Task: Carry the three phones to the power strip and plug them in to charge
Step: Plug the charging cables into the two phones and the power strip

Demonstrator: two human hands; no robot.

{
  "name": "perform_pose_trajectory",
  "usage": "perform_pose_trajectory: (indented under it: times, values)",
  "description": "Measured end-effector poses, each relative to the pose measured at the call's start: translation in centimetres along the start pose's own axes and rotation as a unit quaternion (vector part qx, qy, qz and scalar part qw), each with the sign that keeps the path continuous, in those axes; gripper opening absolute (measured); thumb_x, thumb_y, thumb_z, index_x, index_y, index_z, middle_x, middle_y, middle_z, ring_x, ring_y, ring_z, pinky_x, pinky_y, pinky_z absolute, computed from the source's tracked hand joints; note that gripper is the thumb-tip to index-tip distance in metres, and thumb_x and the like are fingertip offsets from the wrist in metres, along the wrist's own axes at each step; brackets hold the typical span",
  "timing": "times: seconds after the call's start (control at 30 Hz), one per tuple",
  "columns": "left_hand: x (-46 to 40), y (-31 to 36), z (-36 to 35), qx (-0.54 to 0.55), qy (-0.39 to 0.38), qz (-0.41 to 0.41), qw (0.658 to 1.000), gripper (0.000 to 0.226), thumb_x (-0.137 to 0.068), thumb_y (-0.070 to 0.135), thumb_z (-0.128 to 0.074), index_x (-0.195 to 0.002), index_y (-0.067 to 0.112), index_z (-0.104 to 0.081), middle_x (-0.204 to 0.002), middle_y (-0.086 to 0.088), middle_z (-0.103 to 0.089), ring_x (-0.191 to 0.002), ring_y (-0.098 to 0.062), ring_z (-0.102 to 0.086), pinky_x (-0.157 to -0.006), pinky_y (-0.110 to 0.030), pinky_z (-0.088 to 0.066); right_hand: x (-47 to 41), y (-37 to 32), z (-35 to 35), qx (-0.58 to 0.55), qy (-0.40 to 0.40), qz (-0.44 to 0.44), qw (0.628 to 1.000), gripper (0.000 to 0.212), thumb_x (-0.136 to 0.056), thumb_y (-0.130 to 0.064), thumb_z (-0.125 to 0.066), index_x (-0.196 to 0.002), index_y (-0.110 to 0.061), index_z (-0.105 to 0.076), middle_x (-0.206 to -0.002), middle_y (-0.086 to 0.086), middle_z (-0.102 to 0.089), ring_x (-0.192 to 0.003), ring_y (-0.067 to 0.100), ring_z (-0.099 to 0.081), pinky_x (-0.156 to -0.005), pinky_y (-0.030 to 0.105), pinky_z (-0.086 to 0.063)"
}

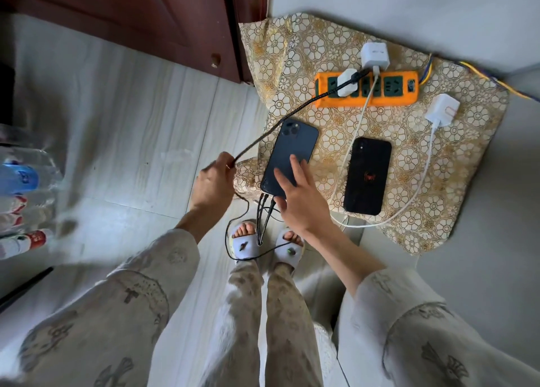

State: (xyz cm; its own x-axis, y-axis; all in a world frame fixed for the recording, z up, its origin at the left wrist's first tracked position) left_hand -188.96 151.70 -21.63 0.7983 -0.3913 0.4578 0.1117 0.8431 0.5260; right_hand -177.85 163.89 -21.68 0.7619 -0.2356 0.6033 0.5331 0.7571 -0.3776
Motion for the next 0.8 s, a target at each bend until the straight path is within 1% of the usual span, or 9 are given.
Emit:
perform_pose_trajectory:
  times: [0.07,0.13,0.23,0.3,0.37,0.43,0.53,0.7,0.8]
  values:
    - [-1.1,0.5,2.5,-0.102,0.077,-0.077,0.989,0.023,-0.088,0.002,-0.047,-0.107,0.006,-0.060,-0.094,-0.023,-0.064,-0.090,-0.037,-0.055,-0.072,-0.040,-0.040,-0.1,0.0,0.0,-0.007,0.001,-0.008,1.000,0.051,-0.096,-0.027,-0.038,-0.144,-0.023,-0.023,-0.158,0.004,0.007,-0.145,0.024,0.007,-0.112,0.040,-0.030]
    - [-2.2,1.1,4.6,-0.185,0.139,-0.122,0.965,0.031,-0.081,-0.006,-0.050,-0.105,0.007,-0.065,-0.094,-0.022,-0.063,-0.093,-0.038,-0.052,-0.072,-0.041,-0.036,-0.2,0.1,0.1,-0.003,-0.005,-0.007,1.000,0.050,-0.096,-0.028,-0.036,-0.144,-0.023,-0.023,-0.158,0.005,0.007,-0.145,0.024,0.006,-0.115,0.039,-0.024]
    - [-3.1,1.4,5.5,-0.170,0.163,-0.120,0.964,0.032,-0.080,-0.011,-0.049,-0.102,0.004,-0.066,-0.095,-0.023,-0.056,-0.088,-0.040,-0.052,-0.066,-0.042,-0.039,-0.5,0.3,0.0,0.001,-0.018,-0.009,1.000,0.050,-0.096,-0.027,-0.036,-0.145,-0.023,-0.022,-0.158,0.005,0.008,-0.145,0.024,0.007,-0.116,0.038,-0.020]
    - [-3.5,0.9,4.1,-0.108,0.115,-0.072,0.985,0.032,-0.083,-0.010,-0.046,-0.107,0.002,-0.063,-0.100,-0.024,-0.053,-0.086,-0.040,-0.055,-0.064,-0.043,-0.045,-0.5,0.4,-0.1,0.007,-0.022,-0.008,1.000,0.051,-0.096,-0.028,-0.036,-0.145,-0.024,-0.021,-0.158,0.005,0.009,-0.145,0.024,0.007,-0.117,0.038,-0.019]
    - [-3.5,-0.1,1.7,-0.041,0.034,-0.014,0.998,0.033,-0.086,-0.004,-0.044,-0.115,0.004,-0.059,-0.112,-0.023,-0.053,-0.093,-0.040,-0.059,-0.078,-0.044,-0.050,-0.4,0.5,-0.3,0.013,-0.026,-0.006,1.000,0.052,-0.096,-0.028,-0.037,-0.145,-0.024,-0.019,-0.158,0.006,0.009,-0.145,0.025,0.007,-0.117,0.039,-0.018]
    - [-3.0,-0.4,-1.0,0.006,-0.072,0.018,0.997,0.036,-0.089,0.003,-0.044,-0.124,0.008,-0.054,-0.125,-0.021,-0.054,-0.107,-0.036,-0.057,-0.094,-0.040,-0.047,-0.4,0.6,-0.3,0.019,-0.030,-0.004,0.999,0.053,-0.095,-0.028,-0.037,-0.145,-0.024,-0.019,-0.158,0.005,0.010,-0.145,0.025,0.008,-0.117,0.039,-0.017]
    - [-1.3,-0.1,-3.5,0.010,-0.175,0.017,0.984,0.041,-0.091,0.009,-0.041,-0.131,0.017,-0.048,-0.136,-0.015,-0.051,-0.122,-0.031,-0.050,-0.103,-0.034,-0.040,-0.4,0.6,-0.2,0.024,-0.041,-0.005,0.999,0.054,-0.095,-0.027,-0.038,-0.145,-0.023,-0.019,-0.157,0.005,0.011,-0.145,0.024,0.008,-0.118,0.041,-0.014]
    - [2.3,0.2,-2.9,0.003,-0.199,0.031,0.980,0.042,-0.093,0.014,-0.043,-0.135,0.018,-0.043,-0.136,-0.013,-0.053,-0.125,-0.033,-0.048,-0.103,-0.033,-0.036,0.3,-0.2,0.4,0.009,-0.080,-0.016,0.997,0.056,-0.096,-0.027,-0.037,-0.146,-0.019,-0.015,-0.157,0.008,0.009,-0.145,0.025,0.005,-0.119,0.042,-0.011]
    - [5.3,0.0,-1.0,0.016,-0.176,0.064,0.982,0.040,-0.093,0.012,-0.043,-0.132,0.014,-0.046,-0.132,-0.015,-0.055,-0.123,-0.033,-0.050,-0.101,-0.034,-0.037,2.2,-1.2,1.2,-0.023,-0.085,-0.009,0.996,0.056,-0.096,-0.027,-0.039,-0.146,-0.018,-0.017,-0.158,0.009,0.000,-0.145,0.025,-0.004,-0.118,0.042,-0.013]
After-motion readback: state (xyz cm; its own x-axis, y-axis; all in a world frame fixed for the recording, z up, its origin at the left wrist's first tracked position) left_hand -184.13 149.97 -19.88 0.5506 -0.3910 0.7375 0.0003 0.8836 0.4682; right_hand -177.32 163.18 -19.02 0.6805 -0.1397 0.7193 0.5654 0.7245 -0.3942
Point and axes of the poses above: each hand's wrist, its own x-axis away from the middle knuckle, its own z-axis out of the back of the hand, y = z × x, the point moved 7 cm from there along -x, towards the middle knuckle
